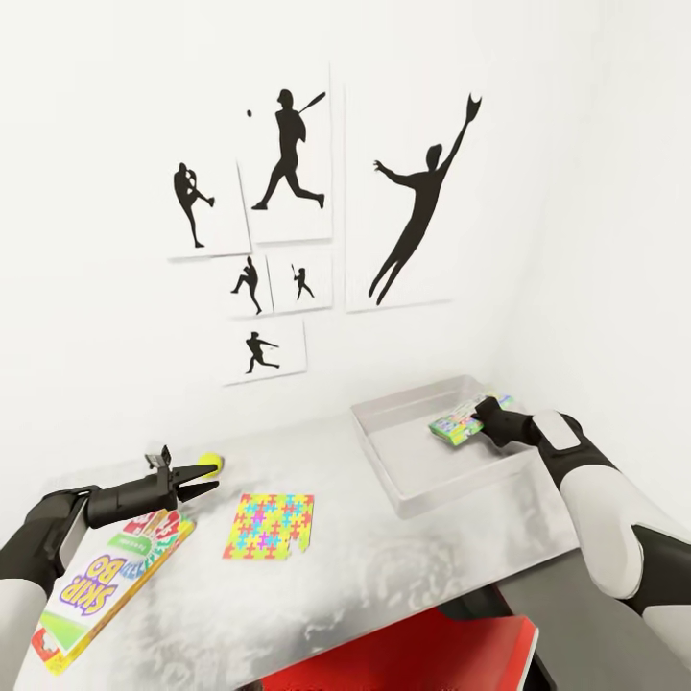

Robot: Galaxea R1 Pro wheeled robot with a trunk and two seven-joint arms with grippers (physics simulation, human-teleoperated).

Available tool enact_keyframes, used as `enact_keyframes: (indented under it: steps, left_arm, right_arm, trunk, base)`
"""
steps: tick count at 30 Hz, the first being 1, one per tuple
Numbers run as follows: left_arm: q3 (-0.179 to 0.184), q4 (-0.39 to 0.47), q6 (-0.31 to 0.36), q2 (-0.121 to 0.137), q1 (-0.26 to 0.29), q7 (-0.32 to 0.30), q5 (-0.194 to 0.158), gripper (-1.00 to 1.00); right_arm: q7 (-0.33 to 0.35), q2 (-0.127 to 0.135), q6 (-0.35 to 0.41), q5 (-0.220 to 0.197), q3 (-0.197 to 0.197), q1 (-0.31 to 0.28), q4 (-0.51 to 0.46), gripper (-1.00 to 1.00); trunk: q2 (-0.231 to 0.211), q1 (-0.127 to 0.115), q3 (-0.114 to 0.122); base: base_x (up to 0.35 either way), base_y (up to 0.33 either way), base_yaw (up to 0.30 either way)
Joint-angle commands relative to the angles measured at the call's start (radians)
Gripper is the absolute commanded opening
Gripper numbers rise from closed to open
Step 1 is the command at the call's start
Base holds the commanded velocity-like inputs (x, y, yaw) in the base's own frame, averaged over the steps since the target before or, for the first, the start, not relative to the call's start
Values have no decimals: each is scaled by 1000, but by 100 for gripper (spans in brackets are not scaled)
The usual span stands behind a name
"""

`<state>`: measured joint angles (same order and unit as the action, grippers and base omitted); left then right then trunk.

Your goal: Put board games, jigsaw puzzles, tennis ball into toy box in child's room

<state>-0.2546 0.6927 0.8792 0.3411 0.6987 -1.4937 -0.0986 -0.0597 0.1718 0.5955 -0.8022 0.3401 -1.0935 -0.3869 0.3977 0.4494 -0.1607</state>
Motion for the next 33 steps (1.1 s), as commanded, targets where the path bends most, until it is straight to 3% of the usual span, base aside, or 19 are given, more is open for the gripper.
enact_keyframes:
  steps: [1, 11, 33]
  left_arm:
    - [0, 0, 11, 1, 1, -3, -1, 100]
    - [1, 0, 11, 7, 1, -3, -1, 100]
    - [1, 0, 10, 6, 1, -2, -1, 100]
  right_arm:
    - [-6, 0, 1, -9, 5, -1, -1, -100]
    - [-6, -5, -5, -9, 5, -17, -13, -100]
    - [-8, -1, 0, -12, 5, -44, -18, -100]
  trunk:
    - [2, 1, -4]
    - [2, 1, -18]
    - [2, 1, -20]
  base:
    - [0, 0, 0]
    - [0, 0, 0]
    - [0, 0, 0]
